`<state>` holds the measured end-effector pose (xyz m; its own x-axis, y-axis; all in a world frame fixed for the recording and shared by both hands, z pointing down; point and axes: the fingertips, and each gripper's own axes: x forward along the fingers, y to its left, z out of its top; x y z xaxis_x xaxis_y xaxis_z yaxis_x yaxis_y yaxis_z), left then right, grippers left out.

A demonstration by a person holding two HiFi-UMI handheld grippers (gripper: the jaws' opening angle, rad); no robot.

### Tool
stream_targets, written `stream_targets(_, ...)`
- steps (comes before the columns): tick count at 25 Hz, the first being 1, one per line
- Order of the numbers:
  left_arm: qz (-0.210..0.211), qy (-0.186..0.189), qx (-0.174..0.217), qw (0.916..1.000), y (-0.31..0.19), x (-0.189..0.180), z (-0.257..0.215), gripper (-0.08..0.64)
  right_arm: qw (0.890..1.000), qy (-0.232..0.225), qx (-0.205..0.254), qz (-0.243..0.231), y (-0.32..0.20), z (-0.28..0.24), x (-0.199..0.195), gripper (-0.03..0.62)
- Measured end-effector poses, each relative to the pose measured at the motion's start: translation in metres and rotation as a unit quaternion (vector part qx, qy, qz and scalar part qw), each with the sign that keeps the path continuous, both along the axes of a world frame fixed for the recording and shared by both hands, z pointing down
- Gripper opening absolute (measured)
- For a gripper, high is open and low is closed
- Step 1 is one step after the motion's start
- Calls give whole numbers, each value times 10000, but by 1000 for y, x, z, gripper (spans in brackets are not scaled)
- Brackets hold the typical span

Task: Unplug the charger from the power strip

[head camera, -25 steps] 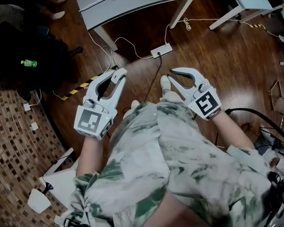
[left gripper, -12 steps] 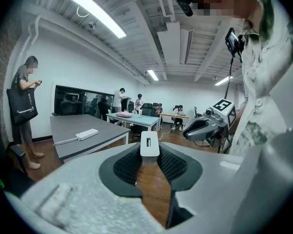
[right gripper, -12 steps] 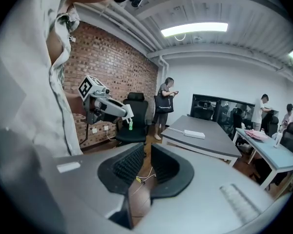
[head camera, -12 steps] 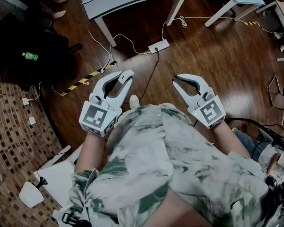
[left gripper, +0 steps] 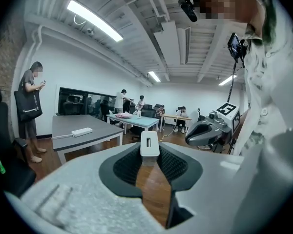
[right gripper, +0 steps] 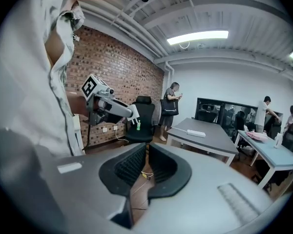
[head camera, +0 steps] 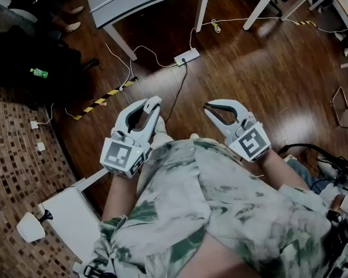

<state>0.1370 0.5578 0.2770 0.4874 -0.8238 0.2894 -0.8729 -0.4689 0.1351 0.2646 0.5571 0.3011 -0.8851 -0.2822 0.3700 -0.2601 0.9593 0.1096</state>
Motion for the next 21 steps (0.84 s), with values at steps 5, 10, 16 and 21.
stream_targets(5,26,-49,36,10000,23,30,-5,106,10000,-77,-20,-48,19,0,23,26)
stream_targets(10,54,-57,50,10000,36,39,-5,107,9998,-132,57,-141,30,-2,24,23)
stream_targets(16,87,-91,40,9999,48,57,-11,106,9997,-171,-15,-157,47,-7,38,21)
stream_targets(21,338,-125,156,9992,31,83,-17,106,9998,-120,181,-24,36,-13,65,21)
